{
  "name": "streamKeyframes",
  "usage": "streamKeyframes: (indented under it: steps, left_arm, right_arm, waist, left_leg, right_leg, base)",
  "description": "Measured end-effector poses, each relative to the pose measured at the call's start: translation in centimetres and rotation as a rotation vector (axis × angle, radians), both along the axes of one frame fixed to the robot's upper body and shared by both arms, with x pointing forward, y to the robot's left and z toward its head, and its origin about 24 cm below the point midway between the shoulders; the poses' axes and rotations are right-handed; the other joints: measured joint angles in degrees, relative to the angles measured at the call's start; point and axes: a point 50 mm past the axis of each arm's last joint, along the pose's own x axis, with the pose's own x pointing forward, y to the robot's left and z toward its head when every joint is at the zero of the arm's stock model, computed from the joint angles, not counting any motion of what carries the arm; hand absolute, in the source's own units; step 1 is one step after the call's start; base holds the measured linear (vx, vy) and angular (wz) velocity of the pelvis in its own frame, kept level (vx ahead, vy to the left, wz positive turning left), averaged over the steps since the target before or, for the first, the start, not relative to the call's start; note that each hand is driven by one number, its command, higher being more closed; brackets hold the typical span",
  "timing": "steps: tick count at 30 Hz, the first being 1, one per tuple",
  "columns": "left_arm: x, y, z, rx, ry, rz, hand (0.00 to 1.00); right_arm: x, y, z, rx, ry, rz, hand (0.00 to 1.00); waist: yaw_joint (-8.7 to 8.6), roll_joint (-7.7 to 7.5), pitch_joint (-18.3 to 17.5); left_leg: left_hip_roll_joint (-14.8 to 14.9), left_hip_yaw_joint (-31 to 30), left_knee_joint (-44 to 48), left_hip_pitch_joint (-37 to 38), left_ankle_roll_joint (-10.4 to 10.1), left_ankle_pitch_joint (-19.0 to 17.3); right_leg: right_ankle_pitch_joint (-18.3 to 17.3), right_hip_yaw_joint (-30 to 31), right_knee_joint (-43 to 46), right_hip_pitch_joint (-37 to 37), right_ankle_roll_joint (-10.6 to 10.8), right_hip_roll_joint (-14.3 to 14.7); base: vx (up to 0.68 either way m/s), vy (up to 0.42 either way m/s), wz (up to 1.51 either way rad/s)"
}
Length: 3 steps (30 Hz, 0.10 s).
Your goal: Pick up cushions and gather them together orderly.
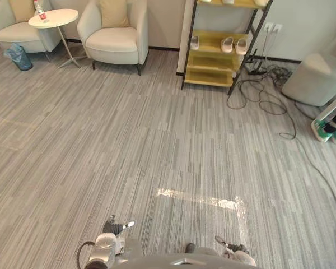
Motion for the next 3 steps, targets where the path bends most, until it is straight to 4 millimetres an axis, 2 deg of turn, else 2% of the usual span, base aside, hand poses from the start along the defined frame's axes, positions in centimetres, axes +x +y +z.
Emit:
streamKeyframes:
  steps: [2,3]
  left_arm:
    - [0.03,0.0,0.01,0.001,-0.001,0.0,0.0]
    - [0.02,0.0,0.0,0.001,0.0,-0.001,0.0]
  right_arm:
    - [-0.11,0.23,-0.06,0.005,0.002,-0.006,0.0]
    - [-0.11,0.21,-0.05,0.004,0.001,-0.006,0.0]
  waist:
    - [0.35,-0.21,0.0]
    - [0.35,-0.17,0.0]
  left_leg:
    - [-1.5,0.4,-0.1,1.0,0.0,0.0]
    - [-1.8,0.5,-0.4,1.2,0.0,0.0]
  right_leg:
    - [0.8,1.1,-1.8,1.3,0.0,-1.2]
    - [0.8,1.2,-2.2,1.6,0.1,-1.4]
  base:
    - [0.09,0.146,-0.09]
    - [0.04,0.058,-0.04]
